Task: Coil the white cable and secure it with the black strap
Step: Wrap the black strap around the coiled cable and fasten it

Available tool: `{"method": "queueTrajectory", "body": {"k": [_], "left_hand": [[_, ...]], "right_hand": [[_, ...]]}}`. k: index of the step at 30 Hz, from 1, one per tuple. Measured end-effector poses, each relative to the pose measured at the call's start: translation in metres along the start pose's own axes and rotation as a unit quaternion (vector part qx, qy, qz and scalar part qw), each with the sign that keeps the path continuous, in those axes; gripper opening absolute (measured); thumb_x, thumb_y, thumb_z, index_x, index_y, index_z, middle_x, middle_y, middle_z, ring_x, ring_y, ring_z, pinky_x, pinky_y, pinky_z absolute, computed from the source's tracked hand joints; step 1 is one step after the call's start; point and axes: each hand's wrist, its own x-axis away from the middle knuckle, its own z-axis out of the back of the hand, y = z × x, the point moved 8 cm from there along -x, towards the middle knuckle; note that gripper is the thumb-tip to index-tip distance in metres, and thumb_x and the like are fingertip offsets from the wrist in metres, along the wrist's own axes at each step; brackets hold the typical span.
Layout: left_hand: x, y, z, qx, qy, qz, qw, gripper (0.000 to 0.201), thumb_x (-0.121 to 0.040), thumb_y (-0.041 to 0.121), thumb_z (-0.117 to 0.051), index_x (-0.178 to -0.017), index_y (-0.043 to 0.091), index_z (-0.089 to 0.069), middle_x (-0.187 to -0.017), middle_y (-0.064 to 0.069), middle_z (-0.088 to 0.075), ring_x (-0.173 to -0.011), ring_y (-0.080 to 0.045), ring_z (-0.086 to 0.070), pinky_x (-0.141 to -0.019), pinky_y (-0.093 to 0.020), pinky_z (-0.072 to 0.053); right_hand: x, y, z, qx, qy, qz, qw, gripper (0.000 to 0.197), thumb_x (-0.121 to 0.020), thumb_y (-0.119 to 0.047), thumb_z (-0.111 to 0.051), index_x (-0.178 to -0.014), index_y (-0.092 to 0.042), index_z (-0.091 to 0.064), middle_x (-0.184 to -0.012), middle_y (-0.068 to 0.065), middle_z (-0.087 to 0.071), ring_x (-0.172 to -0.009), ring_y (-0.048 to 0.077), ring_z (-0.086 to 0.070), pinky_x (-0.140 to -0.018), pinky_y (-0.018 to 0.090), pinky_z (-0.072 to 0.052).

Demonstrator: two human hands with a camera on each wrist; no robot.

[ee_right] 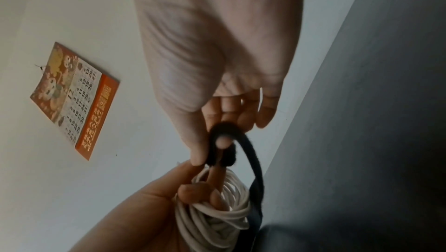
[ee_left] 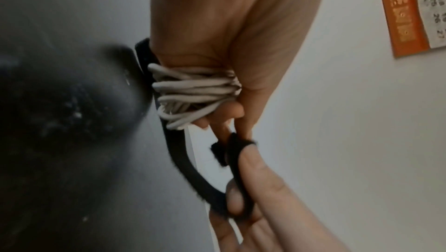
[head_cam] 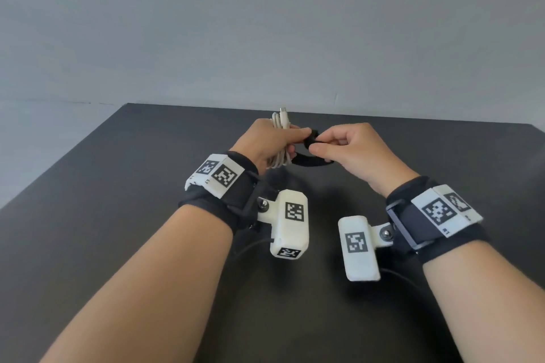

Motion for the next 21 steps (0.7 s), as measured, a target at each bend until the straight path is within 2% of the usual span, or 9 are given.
{"method": "queueTrajectory", "body": {"k": [2,4,6,8,10,13,16,19,21], "left_hand": [[-0.002,-0.002,-0.002,0.034,-0.014,-0.001,0.999,0.014,-0.080,0.019,-0.075,-0.081,0.008,-0.066,-0.065,-0.009,-0.056,-0.049,-0.012,-0.049,-0.065,-0.032,-0.048],[-0.004,-0.005,-0.001,0.064,-0.008,0.003,0.998,0.014,-0.080,0.015,-0.074,-0.082,0.008,-0.062,-0.051,-0.002,-0.049,-0.046,-0.013,-0.047,-0.058,-0.029,-0.048],[-0.005,-0.008,0.000,0.098,0.004,0.006,0.995,0.015,-0.080,0.009,-0.073,-0.086,0.007,-0.059,-0.048,0.000,-0.046,-0.045,-0.011,-0.045,-0.052,-0.025,-0.048],[-0.008,-0.009,0.003,0.130,0.010,0.004,0.991,0.016,-0.079,0.005,-0.072,-0.084,0.008,-0.057,-0.049,0.001,-0.046,-0.042,-0.010,-0.044,-0.051,-0.024,-0.047],[-0.009,-0.010,0.003,0.161,0.000,0.004,0.987,0.017,-0.079,0.005,-0.072,-0.080,0.009,-0.056,-0.050,0.001,-0.046,-0.043,-0.009,-0.043,-0.056,-0.024,-0.047],[-0.009,-0.010,0.002,0.188,-0.015,-0.001,0.982,0.018,-0.079,0.008,-0.073,-0.077,0.011,-0.056,-0.046,0.004,-0.045,-0.049,-0.011,-0.042,-0.071,-0.031,-0.047],[-0.006,-0.011,0.011,0.200,0.026,-0.019,0.979,0.018,-0.078,0.002,-0.072,-0.078,0.010,-0.056,-0.046,0.004,-0.045,-0.045,-0.009,-0.041,-0.063,-0.027,-0.046],[0.000,-0.011,0.026,0.197,0.077,-0.035,0.977,0.019,-0.077,-0.005,-0.068,-0.077,0.010,-0.057,-0.053,0.001,-0.047,-0.041,-0.008,-0.042,-0.060,-0.026,-0.045],[0.002,-0.012,0.036,0.193,0.108,-0.039,0.974,0.020,-0.077,-0.007,-0.066,-0.076,0.011,-0.057,-0.051,0.002,-0.047,-0.041,-0.008,-0.043,-0.058,-0.025,-0.045]], "right_hand": [[0.000,0.005,0.003,-0.007,0.005,-0.002,1.000,0.005,-0.086,-0.022,-0.069,-0.086,-0.024,-0.074,-0.057,-0.017,-0.064,-0.056,-0.006,-0.058,-0.060,0.010,-0.043],[0.001,0.012,0.002,-0.016,0.000,-0.013,1.000,0.010,-0.088,-0.020,-0.065,-0.090,-0.022,-0.075,-0.050,-0.020,-0.060,-0.050,-0.007,-0.053,-0.055,0.008,-0.041],[0.002,0.016,-0.001,-0.024,-0.012,-0.018,0.999,0.015,-0.090,-0.017,-0.062,-0.095,-0.022,-0.076,-0.051,-0.014,-0.058,-0.052,-0.002,-0.051,-0.063,0.015,-0.043],[0.003,0.016,-0.004,-0.040,-0.031,-0.018,0.999,0.020,-0.092,-0.014,-0.059,-0.098,-0.024,-0.076,-0.049,-0.009,-0.054,-0.052,0.005,-0.050,-0.071,0.026,-0.048],[0.002,0.016,-0.007,-0.047,-0.045,-0.026,0.998,0.022,-0.094,-0.014,-0.056,-0.102,-0.025,-0.074,-0.041,-0.007,-0.047,-0.047,0.009,-0.047,-0.071,0.030,-0.052],[0.003,0.018,-0.010,-0.046,-0.056,-0.050,0.996,0.022,-0.094,-0.017,-0.057,-0.111,-0.018,-0.071,-0.037,-0.008,-0.041,-0.040,0.010,-0.038,-0.056,0.029,-0.043],[0.009,0.016,-0.012,-0.060,-0.071,-0.053,0.994,0.020,-0.093,-0.029,-0.058,-0.094,-0.020,-0.076,-0.041,-0.006,-0.035,-0.040,0.012,-0.030,-0.047,0.025,-0.031],[0.013,0.015,-0.005,-0.036,-0.081,-0.044,0.995,0.018,-0.086,-0.034,-0.066,-0.085,-0.018,-0.075,-0.045,-0.008,-0.042,-0.043,0.007,-0.037,-0.047,0.019,-0.034],[0.015,0.019,-0.001,-0.034,-0.082,-0.051,0.995,0.012,-0.085,-0.030,-0.068,-0.090,-0.020,-0.074,-0.048,-0.008,-0.048,-0.046,0.005,-0.042,-0.049,0.016,-0.038]]}}
